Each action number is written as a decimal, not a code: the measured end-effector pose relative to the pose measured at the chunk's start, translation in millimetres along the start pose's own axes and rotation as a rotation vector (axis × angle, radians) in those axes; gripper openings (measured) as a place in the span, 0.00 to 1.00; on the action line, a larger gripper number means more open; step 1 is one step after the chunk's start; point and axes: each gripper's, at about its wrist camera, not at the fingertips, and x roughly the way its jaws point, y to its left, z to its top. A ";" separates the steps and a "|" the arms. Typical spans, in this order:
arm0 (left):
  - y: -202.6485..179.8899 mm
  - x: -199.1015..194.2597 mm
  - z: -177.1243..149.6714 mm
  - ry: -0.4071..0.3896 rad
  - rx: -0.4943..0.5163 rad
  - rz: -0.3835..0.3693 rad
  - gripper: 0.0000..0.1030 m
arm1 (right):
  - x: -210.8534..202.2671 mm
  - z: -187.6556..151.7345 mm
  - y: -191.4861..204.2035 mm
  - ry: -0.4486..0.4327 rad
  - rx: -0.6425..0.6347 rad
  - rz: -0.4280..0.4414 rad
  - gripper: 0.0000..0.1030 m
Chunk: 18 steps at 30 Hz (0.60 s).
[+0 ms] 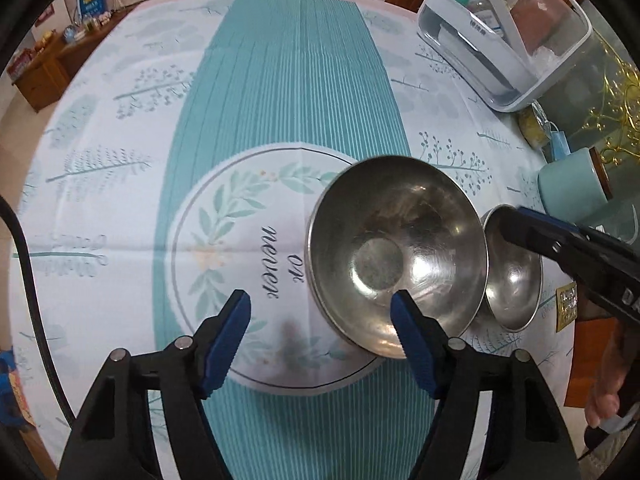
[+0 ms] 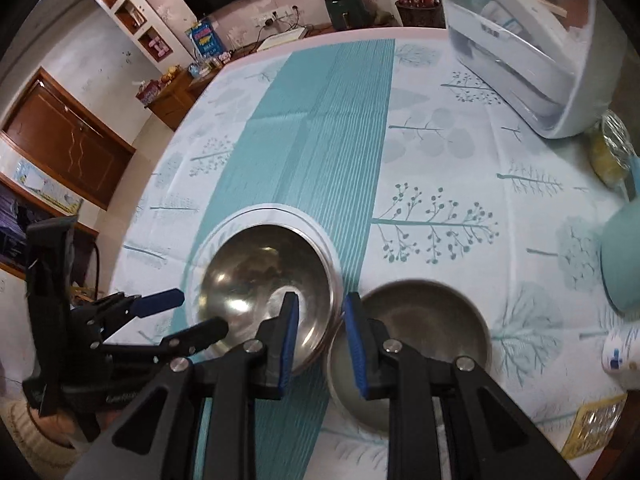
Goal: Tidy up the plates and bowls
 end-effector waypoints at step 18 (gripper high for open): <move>5.8 30.4 -0.6 0.053 0.009 -0.063 0.17 | 53.7 8.0 8.1 0.076 -0.071 -0.039 0.08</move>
